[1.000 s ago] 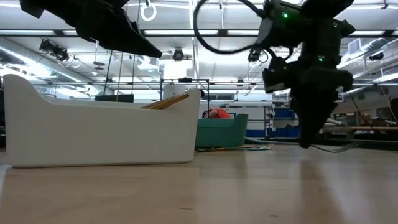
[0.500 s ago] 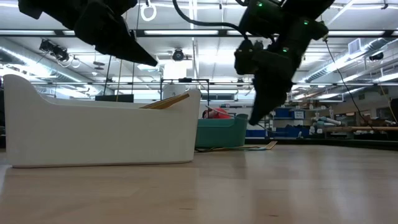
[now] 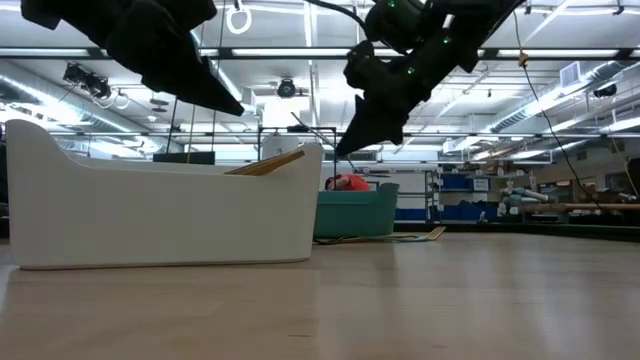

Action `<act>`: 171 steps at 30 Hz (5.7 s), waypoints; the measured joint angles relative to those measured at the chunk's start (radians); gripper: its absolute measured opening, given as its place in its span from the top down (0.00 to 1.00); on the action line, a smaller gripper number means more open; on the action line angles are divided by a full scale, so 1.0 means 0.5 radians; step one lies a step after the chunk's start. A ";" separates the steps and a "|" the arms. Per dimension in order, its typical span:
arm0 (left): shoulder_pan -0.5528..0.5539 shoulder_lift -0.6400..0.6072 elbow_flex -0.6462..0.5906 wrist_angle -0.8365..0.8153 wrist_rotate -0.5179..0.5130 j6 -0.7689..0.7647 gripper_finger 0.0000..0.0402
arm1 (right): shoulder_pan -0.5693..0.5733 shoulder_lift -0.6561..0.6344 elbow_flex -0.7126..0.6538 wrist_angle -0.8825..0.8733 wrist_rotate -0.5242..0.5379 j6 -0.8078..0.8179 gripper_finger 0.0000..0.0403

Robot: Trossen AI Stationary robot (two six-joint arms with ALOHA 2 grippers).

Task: Sort silverware by color (type)
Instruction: Put the blue fork into the blue bin, then put the blue fork into the white bin

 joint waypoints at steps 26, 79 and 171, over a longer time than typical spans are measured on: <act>-0.005 0.000 0.000 0.002 -0.001 -0.001 0.60 | -0.485 0.290 -0.001 0.319 -0.116 -0.281 0.97; -0.018 0.000 0.001 -0.030 0.000 0.003 0.60 | 0.071 0.198 -0.238 0.253 -0.176 -0.743 0.74; -0.328 0.002 0.174 -0.656 0.014 -0.470 0.60 | 0.245 0.641 0.490 -0.682 0.079 -0.381 0.74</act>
